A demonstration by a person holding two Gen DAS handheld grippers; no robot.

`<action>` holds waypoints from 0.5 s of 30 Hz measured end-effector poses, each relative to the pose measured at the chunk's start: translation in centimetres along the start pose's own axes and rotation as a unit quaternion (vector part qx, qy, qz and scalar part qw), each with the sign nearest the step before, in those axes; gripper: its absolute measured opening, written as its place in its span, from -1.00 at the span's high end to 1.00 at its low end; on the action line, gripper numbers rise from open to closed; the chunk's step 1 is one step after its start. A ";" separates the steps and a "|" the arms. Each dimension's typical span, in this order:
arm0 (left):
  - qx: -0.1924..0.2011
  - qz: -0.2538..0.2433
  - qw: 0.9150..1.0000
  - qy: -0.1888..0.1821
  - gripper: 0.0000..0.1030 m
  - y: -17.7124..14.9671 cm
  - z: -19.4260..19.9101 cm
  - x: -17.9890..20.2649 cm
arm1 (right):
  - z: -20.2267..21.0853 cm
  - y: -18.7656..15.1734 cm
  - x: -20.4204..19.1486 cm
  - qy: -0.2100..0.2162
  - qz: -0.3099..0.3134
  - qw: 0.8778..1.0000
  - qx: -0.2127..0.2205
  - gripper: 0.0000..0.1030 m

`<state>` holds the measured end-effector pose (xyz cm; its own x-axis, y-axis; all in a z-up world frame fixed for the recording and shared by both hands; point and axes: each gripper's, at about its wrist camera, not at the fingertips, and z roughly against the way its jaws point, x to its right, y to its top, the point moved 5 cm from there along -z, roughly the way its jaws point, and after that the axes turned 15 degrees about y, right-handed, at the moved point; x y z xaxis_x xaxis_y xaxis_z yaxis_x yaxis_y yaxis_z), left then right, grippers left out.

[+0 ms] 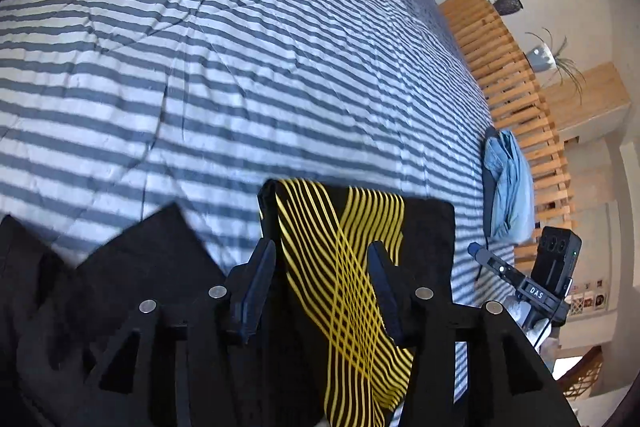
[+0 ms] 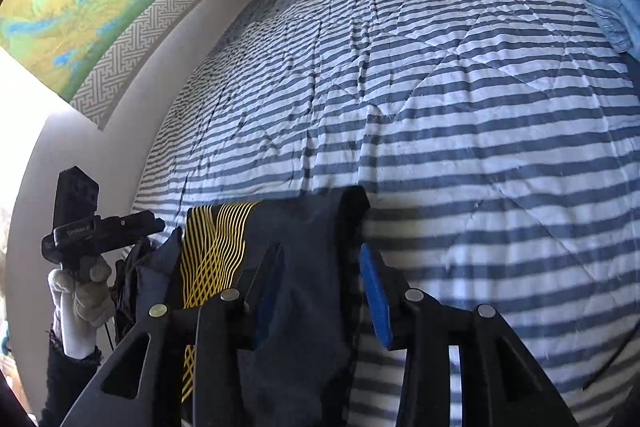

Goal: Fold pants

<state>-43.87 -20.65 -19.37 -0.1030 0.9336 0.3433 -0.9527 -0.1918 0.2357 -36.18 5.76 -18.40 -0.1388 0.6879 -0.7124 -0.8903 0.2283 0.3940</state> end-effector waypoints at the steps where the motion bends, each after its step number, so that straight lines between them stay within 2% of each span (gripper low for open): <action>1: -0.005 -0.011 1.000 -0.003 -0.01 -1.8 0.6 0.5 | 0.8 -1.2 -0.4 0.004 0.002 1.000 -0.005 0.30; 3: -0.019 -0.020 1.000 -0.007 -0.03 -5.7 1.3 1.1 | 2.1 -4.0 -1.3 0.010 0.007 1.000 -0.023 0.29; 5: -0.048 -0.022 0.998 -0.023 -0.04 -9.7 1.2 1.7 | 2.6 -6.8 -1.9 0.009 0.007 0.999 -0.040 0.29; 8: -0.081 -0.026 0.996 -0.033 -0.04 -14.2 0.1 2.6 | 2.5 -10.5 -2.5 -0.002 0.014 0.998 -0.061 0.27; 13: -0.114 -0.013 0.993 -0.036 -0.01 -16.8 -2.6 3.7 | 1.6 -13.5 -2.9 -0.003 0.000 0.998 -0.069 0.23; 14: -0.110 -0.015 0.993 -0.031 0.07 -16.8 -3.0 3.9 | 1.2 -13.6 -2.8 -0.008 -0.005 0.998 -0.070 0.23; 15: -0.101 -0.025 0.994 -0.019 0.31 -16.6 -3.2 4.1 | 0.9 -13.8 -2.7 -0.010 -0.011 0.997 -0.071 0.23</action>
<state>-29.35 -12.70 -24.82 -0.0477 0.9273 0.3713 -0.9947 -0.0779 0.0669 -23.16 1.37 -21.42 -0.1104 0.6977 -0.7079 -0.9456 0.1455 0.2909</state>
